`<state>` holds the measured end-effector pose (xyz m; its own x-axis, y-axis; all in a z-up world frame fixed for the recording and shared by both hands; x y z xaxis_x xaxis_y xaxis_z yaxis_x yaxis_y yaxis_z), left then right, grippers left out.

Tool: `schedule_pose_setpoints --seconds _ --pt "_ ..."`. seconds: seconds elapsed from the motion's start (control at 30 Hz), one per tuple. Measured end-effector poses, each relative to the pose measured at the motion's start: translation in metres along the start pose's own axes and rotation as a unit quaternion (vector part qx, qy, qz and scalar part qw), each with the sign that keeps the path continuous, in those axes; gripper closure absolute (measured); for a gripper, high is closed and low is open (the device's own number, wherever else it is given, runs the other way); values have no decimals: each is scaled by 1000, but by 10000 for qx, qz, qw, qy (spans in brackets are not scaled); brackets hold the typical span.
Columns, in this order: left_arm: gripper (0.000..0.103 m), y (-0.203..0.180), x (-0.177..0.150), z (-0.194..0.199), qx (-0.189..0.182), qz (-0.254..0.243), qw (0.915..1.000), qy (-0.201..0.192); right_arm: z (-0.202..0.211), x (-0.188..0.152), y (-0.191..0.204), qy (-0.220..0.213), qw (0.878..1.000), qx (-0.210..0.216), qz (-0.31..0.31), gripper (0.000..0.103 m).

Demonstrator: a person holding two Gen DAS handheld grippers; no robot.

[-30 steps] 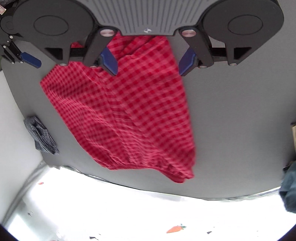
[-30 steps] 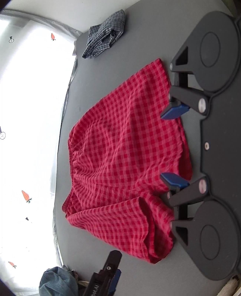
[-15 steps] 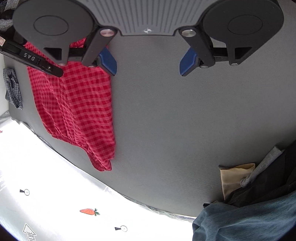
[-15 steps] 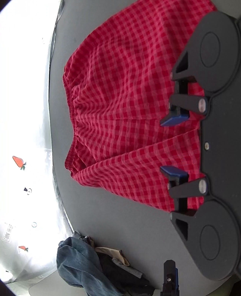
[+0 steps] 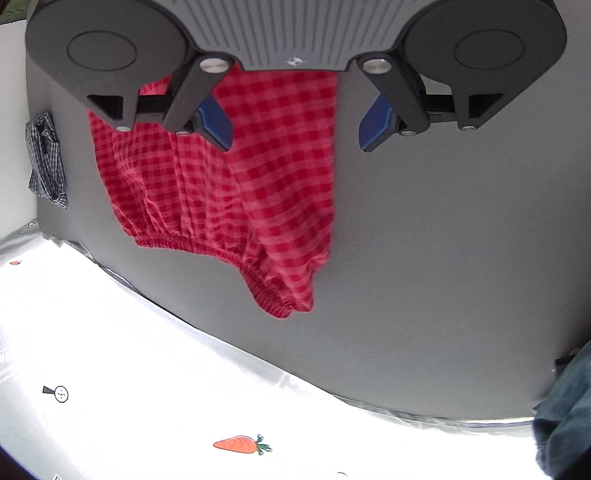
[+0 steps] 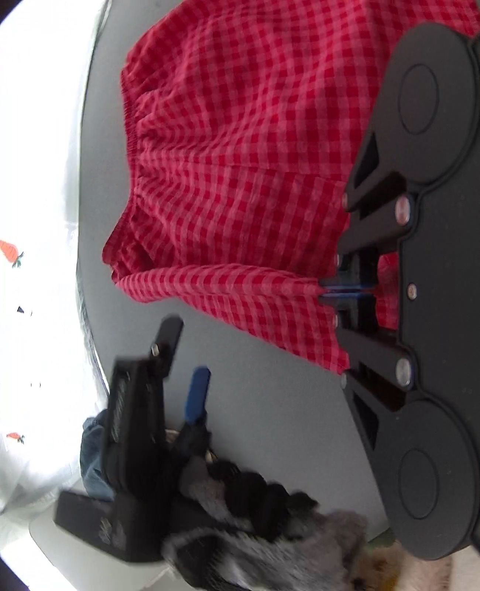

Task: Fold clothes

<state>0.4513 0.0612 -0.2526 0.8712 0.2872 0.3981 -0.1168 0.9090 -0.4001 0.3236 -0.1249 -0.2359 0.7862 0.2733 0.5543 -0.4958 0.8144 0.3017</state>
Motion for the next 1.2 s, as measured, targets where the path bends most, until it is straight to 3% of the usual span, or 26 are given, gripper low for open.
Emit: schedule_pose_setpoints --seconds 0.1,0.17,0.23,0.27,0.3,0.43,0.63,0.73,0.83,0.87,0.9,0.93,0.97,1.03,1.1,1.13,1.17,1.2 --pt "25 -13 25 -32 279 -153 9994 125 4 12 7 42 9979 -72 642 101" --pt "28 -15 39 -49 607 -198 9978 175 5 19 7 148 9976 92 665 101" --pt "56 -13 48 -56 852 -181 9961 115 8 21 7 191 9976 341 572 101" --pt "92 -11 51 -58 925 -134 9956 102 10 20 6 195 9974 412 554 101" --pt "101 -10 53 -57 978 -61 9951 105 14 19 5 159 9976 395 545 101" --pt "102 -31 59 -35 684 22 9974 -210 38 22 -17 -240 9989 389 -112 102" --pt "102 -134 63 -9 29 -372 9981 -494 112 7 -79 -1188 9822 311 -1422 103" --pt "101 -202 51 -21 -179 -907 9943 -534 152 -8 -122 -1522 9715 -19 -1819 103" --pt "93 -260 28 -56 -239 -1361 9897 -368 175 -30 -169 -1574 9625 -417 -2171 103" --pt "82 -274 17 -73 -268 -1475 9886 -154 179 -39 -189 -1478 9597 -620 -2310 103" --pt "62 -286 5 -90 -285 -1595 9868 85 179 -49 -209 -1326 9573 -771 -2451 103" --pt "53 -294 -5 -102 -230 -1697 9848 301 176 -59 -226 -1128 9549 -871 -2605 102" --pt "46 -298 -17 -112 -113 -1779 9828 478 172 -68 -240 -967 9511 -1058 -2736 102" --pt "46 -295 -39 -109 -55 -1928 9800 495 162 -84 -266 -663 9434 -1538 -2863 97" --pt "30 -284 -57 -92 -8 -2071 9778 325 154 -94 -280 -477 9428 -1632 -2867 90" --pt "25 -274 -65 -81 83 -2084 9778 180 152 -99 -286 -413 9426 -1667 -2862 69" --pt "18 -261 -76 -67 194 -2079 9780 23 152 -101 -287 -462 9440 -1648 -2822 40" --pt "15 -248 -88 -56 333 -2085 9774 -50 153 -102 -285 -525 9472 -1580 -2741 31"
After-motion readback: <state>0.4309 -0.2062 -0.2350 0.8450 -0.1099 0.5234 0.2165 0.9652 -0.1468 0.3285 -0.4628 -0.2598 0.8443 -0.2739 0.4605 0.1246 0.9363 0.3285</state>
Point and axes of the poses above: each gripper's, at about its wrist camera, not at the fingertips, and z roughly against the way its jaws point, y to its left, x to its top, the point moved 5 cm from there along -z, roughly the way its jaws point, and after that the axes turned 1 degree about z, right-handed, at the moved point
